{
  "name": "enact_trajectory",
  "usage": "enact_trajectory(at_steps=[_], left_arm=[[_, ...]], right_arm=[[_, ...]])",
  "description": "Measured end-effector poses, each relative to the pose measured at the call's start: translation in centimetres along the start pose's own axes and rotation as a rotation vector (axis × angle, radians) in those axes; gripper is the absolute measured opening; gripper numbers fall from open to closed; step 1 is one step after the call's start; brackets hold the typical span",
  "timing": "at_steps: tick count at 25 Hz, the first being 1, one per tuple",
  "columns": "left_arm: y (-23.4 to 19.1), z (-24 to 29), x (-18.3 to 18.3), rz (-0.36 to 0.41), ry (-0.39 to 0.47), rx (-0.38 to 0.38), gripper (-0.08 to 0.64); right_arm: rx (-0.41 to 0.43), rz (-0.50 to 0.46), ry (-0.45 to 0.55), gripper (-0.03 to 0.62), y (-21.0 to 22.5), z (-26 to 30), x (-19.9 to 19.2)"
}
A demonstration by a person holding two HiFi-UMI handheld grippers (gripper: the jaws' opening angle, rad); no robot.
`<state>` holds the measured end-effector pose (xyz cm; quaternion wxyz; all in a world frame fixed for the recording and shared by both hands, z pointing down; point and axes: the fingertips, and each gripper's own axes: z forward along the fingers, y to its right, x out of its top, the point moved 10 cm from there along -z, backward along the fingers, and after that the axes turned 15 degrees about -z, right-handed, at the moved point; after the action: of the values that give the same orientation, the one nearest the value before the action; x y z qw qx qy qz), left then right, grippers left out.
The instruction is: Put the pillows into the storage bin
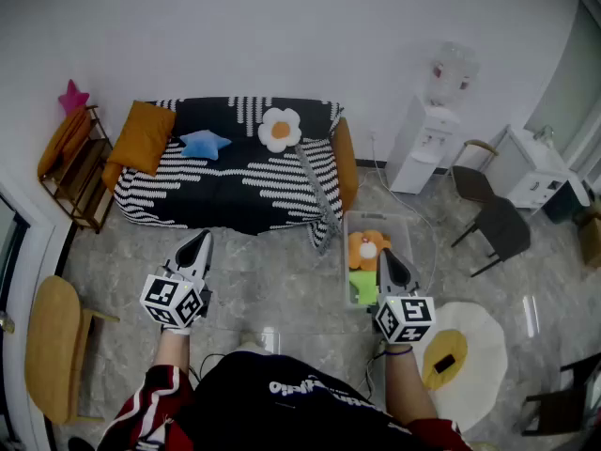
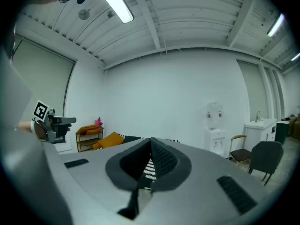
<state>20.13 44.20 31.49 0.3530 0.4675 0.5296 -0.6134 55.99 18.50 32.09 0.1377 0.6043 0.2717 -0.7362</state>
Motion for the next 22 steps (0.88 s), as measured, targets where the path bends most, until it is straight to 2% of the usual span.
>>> enact_trajectory(at_steps=[8, 13, 16, 19, 22], left_arm=[[1.4, 0.6, -1.5, -0.001, -0.033, 0.001, 0.003], [1.0, 2.4, -1.4, 0.003, -0.03, -0.014, 0.003], [0.7, 4.1, -1.5, 0.006, -0.033, -0.027, 0.003], [0.1, 5.8, -1.7, -0.006, -0.038, -0.044, 0.003], [-1.0, 7.8, -1.7, 0.007, -0.047, -0.045, 0.003]], right_arm=[[-0.013, 0.022, -0.006, -0.008, 1.5, 0.3, -1.4], [-0.022, -0.011, 0.016, -0.008, 1.8, 1.2, -1.3], [0.04, -0.041, 0.025, 0.002, 1.8, 1.9, -1.3], [0.091, -0.112, 0.013, 0.003, 1.6, 3.2, -0.9], [0.131, -0.129, 0.015, 0.003, 2.1, 5.5, -0.2]])
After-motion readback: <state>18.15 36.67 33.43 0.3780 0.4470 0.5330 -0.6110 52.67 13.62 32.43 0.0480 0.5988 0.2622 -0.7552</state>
